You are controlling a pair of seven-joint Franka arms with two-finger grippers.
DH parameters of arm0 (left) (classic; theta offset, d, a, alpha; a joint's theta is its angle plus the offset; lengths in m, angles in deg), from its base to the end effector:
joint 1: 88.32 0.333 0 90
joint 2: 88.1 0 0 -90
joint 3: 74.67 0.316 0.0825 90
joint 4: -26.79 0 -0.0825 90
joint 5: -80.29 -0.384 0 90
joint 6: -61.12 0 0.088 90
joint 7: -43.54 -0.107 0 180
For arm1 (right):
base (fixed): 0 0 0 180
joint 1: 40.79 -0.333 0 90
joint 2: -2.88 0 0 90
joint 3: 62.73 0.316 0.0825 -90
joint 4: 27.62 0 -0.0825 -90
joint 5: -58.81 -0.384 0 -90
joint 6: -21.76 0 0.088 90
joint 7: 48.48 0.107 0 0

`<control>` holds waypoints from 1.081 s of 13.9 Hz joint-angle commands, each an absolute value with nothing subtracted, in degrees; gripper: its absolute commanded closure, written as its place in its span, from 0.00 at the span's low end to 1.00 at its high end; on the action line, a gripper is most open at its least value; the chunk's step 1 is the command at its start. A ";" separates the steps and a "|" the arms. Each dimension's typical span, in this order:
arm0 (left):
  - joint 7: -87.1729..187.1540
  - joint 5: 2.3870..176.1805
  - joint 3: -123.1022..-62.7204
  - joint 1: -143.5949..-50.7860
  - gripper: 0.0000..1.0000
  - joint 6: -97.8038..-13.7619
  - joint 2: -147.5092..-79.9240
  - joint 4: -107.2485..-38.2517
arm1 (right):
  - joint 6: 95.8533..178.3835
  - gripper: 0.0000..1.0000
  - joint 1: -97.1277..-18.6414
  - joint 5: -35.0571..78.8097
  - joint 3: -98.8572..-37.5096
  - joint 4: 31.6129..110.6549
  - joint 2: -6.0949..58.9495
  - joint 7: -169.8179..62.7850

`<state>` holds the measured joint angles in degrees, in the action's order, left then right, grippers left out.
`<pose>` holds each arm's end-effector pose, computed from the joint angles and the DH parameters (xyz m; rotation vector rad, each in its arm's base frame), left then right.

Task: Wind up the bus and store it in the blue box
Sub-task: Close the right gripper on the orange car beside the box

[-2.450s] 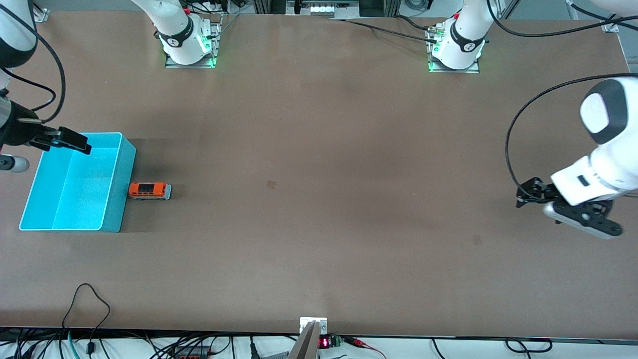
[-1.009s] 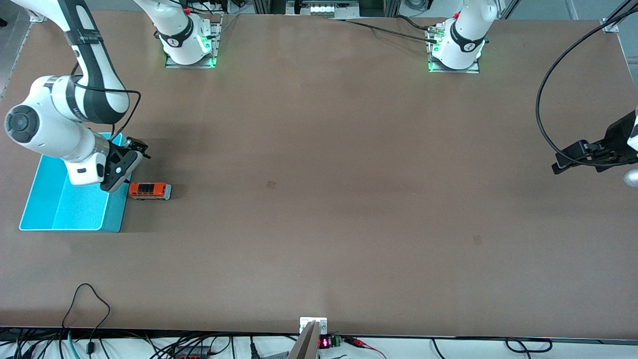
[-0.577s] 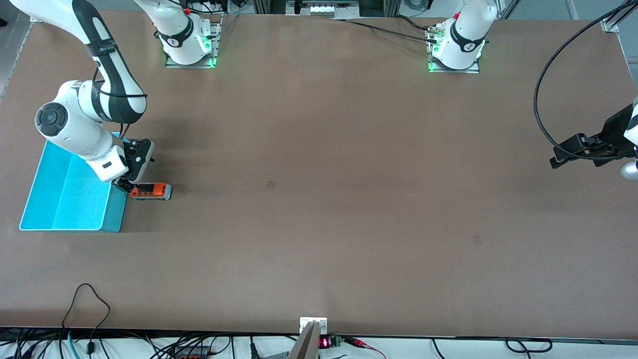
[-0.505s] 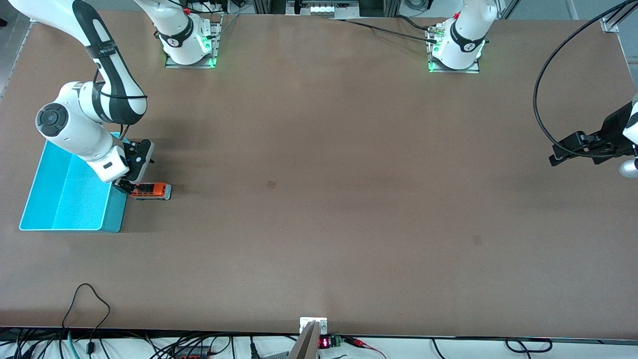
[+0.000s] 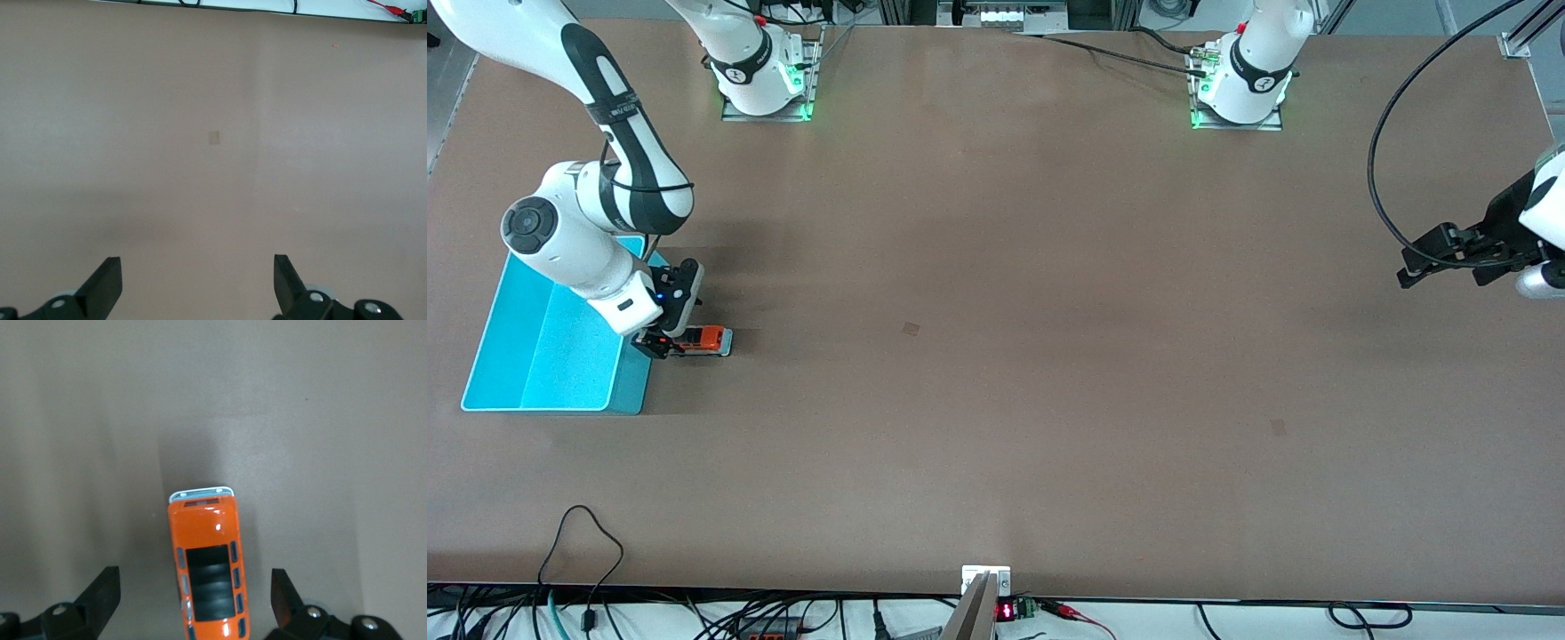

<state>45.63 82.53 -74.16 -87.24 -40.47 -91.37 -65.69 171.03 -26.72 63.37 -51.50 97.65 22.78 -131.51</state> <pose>0.5890 0.0128 0.5900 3.0971 0.1086 0.1578 0.5676 -0.0266 0.2373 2.3190 2.0595 0.1146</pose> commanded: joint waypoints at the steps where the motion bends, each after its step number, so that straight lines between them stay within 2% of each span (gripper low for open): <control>1: 46.00 81.61 -73.97 -87.35 0.00 -37.17 -90.03 -65.42 | 173.89 0.00 -25.32 64.00 -50.34 96.56 25.90 -132.60; 4: 45.48 82.31 -74.06 -86.91 0.00 -34.25 -90.29 -63.74 | 175.13 0.00 -25.32 64.08 -50.34 96.56 26.96 -132.60; 6: 45.47 81.96 -74.50 -87.17 0.00 -33.81 -90.21 -64.09 | 176.18 0.15 -25.32 66.35 -50.34 96.56 27.48 -132.60; 7: 45.47 81.96 -74.50 -87.17 0.00 -34.07 -90.20 -64.01 | 176.45 0.26 -25.32 67.15 -50.34 96.56 27.66 -132.60; 9: 45.47 81.87 -74.50 -87.17 0.00 -33.81 -90.12 -64.44 | 176.45 0.80 -25.32 67.69 -50.34 96.56 27.66 -132.60; 10: 45.47 81.87 -74.50 -87.17 0.00 -33.63 -90.03 -64.53 | 176.45 0.95 -25.32 67.69 -50.34 96.56 27.66 -132.51; 11: 45.47 81.87 -74.50 -87.09 0.00 -33.63 -90.03 -64.53 | 176.45 1.00 -25.32 67.60 -50.34 96.56 27.66 -132.16; 15: 45.39 82.05 -74.50 -86.73 0.00 -33.81 -90.03 -64.53 | 175.92 1.00 -25.84 63.39 -50.25 95.34 26.17 -123.24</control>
